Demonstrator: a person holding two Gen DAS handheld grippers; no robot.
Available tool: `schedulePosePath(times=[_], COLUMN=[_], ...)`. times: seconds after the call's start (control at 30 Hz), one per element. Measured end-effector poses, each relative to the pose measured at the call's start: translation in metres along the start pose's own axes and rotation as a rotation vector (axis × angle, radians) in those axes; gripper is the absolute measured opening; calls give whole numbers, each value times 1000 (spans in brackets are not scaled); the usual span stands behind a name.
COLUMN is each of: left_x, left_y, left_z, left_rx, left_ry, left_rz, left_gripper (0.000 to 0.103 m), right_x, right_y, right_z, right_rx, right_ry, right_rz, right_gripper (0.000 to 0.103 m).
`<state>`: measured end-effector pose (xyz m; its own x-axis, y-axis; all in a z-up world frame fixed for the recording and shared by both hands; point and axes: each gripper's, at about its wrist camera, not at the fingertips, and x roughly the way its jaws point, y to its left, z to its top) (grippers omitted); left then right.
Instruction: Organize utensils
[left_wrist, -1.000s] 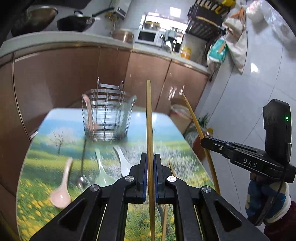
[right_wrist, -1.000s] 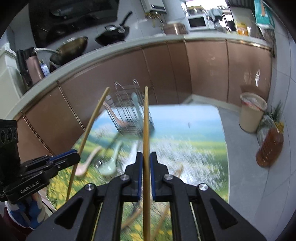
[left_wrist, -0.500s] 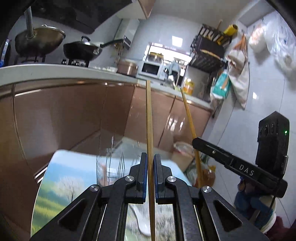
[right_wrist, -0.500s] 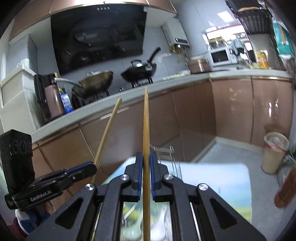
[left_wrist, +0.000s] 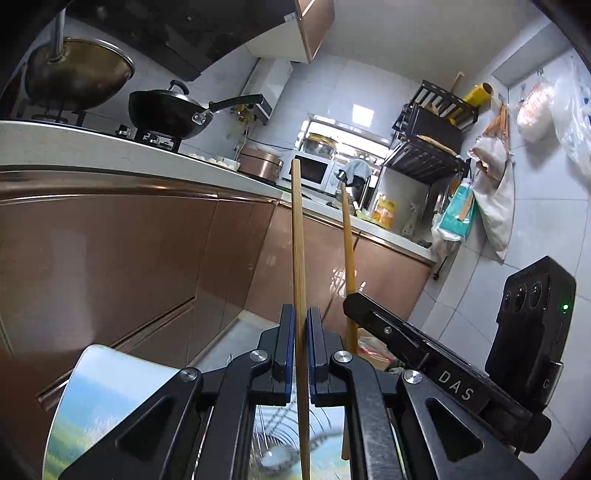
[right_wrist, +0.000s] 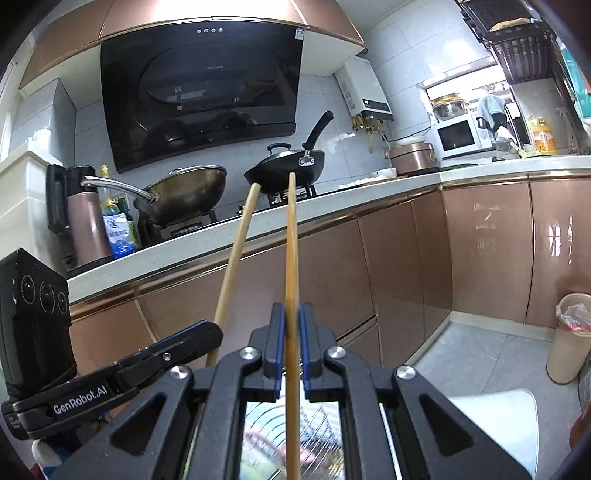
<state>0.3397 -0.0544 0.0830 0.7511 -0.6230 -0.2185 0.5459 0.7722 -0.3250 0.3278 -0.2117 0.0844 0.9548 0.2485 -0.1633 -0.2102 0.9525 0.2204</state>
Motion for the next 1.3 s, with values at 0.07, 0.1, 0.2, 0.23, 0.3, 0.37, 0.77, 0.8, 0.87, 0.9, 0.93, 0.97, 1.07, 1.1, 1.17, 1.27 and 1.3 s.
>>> schedulePosePath(times=[0.07,0.1,0.2,0.23,0.3,0.37,0.77,0.8,0.87,0.9,0.93,0.97,1.07,1.1,1.17,1.27,1.3], left_x=[10,12,22,26,31,36,52,53,55,56,56,55,55,55,55,54,54], left_y=[-1,0,-1,-2,-1,1,12,14,17,18,18,18,16,17,15,15,16], left_z=[-2,-3,-7,-10,-14,-19,-39,-40,-42,-43,-45,-47,-53,-55,-59,-63,-65], left_rx=[21,26,60,75,94,111,166,162,159,160,164,168,176,175,192,201,203], left_ry=[-8,-11,-25,-31,-35,-35,-20,-18,-14,-11,-8,-7,-4,-2,5,14,17], left_rz=[8,10,42,55,69,88,136,138,146,148,150,153,166,168,182,192,196], left_gripper=[6,6,6,6,6,6,6,6,6,6,6,6,6,6,6,6,6], right_x=[7,10,19,21,27,31,40,40,41,41,42,42,42,43,44,44,45], right_y=[-2,-3,-3,-3,-4,-5,-13,-14,-14,-14,-13,-12,-10,-10,-8,-8,-7], right_z=[-1,-1,-6,-8,-13,-19,-43,-44,-46,-47,-48,-50,-55,-57,-60,-64,-66], right_rx=[-19,-25,-58,-67,-77,-89,-113,-110,-106,-107,-109,-112,-124,-126,-135,-149,-156], right_ry=[-10,-13,-23,-25,-23,-20,33,35,37,38,39,41,49,54,66,82,88], right_rz=[-12,-13,-28,-32,-39,-46,-44,-43,-42,-42,-41,-41,-45,-45,-48,-50,-51], right_gripper=[7,7,7,7,7,7,7,7,7,7,7,7,7,7,7,7,7])
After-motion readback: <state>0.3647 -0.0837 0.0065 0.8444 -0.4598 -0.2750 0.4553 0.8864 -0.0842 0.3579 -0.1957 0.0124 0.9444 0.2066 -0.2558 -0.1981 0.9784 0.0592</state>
